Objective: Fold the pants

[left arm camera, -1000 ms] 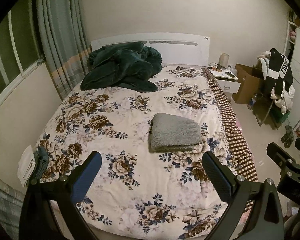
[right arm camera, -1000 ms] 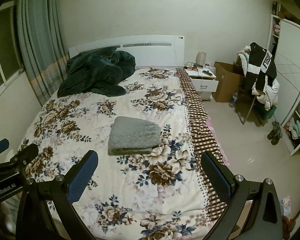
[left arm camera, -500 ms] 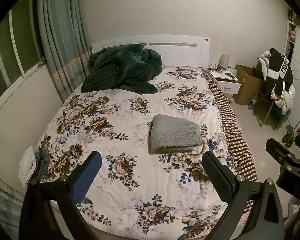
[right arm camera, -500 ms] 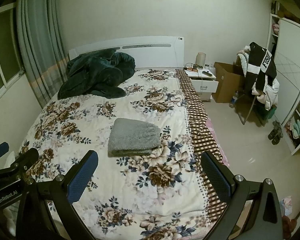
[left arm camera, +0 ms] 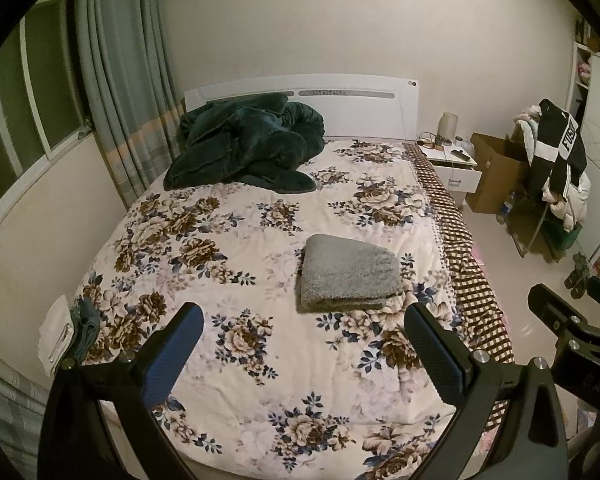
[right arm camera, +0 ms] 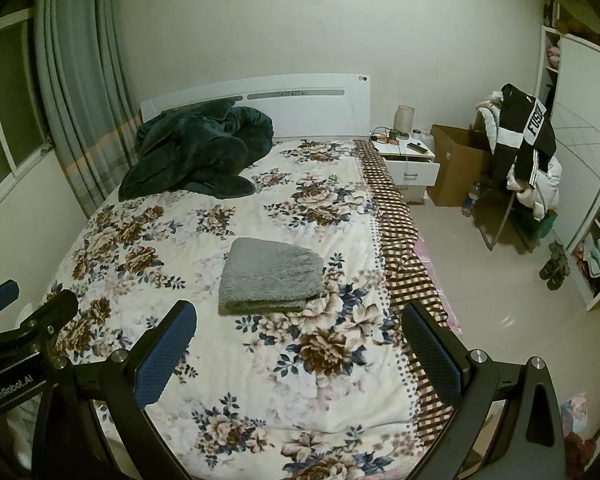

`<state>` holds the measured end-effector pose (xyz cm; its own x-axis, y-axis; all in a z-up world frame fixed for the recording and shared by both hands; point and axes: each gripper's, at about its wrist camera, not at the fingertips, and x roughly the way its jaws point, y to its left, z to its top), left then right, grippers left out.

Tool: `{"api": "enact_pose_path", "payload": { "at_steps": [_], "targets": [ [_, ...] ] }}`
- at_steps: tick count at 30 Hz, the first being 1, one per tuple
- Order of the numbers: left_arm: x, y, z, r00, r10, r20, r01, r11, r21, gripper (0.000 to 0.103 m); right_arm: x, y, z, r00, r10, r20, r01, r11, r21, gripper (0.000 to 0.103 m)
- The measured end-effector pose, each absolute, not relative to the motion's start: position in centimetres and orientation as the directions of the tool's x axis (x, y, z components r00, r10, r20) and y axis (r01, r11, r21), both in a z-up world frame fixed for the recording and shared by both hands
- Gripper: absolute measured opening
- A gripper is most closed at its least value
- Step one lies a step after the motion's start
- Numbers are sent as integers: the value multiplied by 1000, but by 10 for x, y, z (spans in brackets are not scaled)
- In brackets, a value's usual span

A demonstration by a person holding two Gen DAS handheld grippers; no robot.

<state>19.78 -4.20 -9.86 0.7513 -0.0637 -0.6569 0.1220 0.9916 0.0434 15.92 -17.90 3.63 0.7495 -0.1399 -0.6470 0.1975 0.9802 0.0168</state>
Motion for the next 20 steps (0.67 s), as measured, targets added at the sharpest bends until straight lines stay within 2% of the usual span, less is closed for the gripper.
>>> {"api": "enact_pose_path", "payload": {
  "at_steps": [20],
  "targets": [
    [198,-44,-92,760,-59,-647,111,993,39,103,158,-177,35,749,-141,-648,202,979,21,103]
  ]
}}
